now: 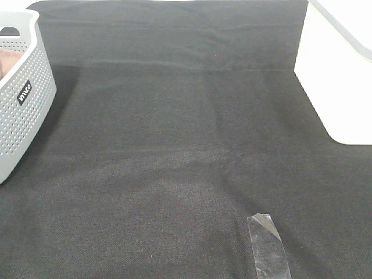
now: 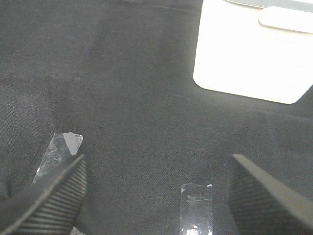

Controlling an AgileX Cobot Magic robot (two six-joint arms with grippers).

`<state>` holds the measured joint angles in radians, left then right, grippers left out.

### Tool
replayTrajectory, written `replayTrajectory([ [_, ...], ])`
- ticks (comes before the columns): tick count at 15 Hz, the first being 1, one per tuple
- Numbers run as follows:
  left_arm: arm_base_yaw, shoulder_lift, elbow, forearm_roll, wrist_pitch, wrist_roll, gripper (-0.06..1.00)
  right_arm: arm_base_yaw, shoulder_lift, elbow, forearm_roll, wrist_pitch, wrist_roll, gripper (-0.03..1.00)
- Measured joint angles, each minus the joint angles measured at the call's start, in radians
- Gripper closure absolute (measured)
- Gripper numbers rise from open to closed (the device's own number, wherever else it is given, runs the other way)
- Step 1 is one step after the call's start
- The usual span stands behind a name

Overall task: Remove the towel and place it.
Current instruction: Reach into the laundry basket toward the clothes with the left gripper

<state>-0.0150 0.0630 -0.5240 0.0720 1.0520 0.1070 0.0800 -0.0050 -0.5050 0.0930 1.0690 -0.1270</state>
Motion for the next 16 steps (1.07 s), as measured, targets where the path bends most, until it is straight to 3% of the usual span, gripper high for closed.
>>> replayTrajectory([
  [2, 0.000, 0.148, -0.098, 0.000, 0.006, 0.085, -0.05, 0.000, 0.000, 0.000, 0.000, 0.000, 0.000, 0.21],
  [7, 0.000, 0.575, -0.407, 0.042, 0.007, 0.431, -0.05, 0.000, 0.000, 0.000, 0.000, 0.000, 0.000, 0.21],
  [11, 0.000, 0.895, -0.597, 0.114, 0.063, 0.534, -0.05, 0.000, 0.000, 0.000, 0.000, 0.000, 0.000, 0.21],
  [16, 0.000, 1.306, -0.851, 0.278, 0.091, 0.602, -0.05, 0.000, 0.000, 0.000, 0.000, 0.000, 0.000, 0.21],
])
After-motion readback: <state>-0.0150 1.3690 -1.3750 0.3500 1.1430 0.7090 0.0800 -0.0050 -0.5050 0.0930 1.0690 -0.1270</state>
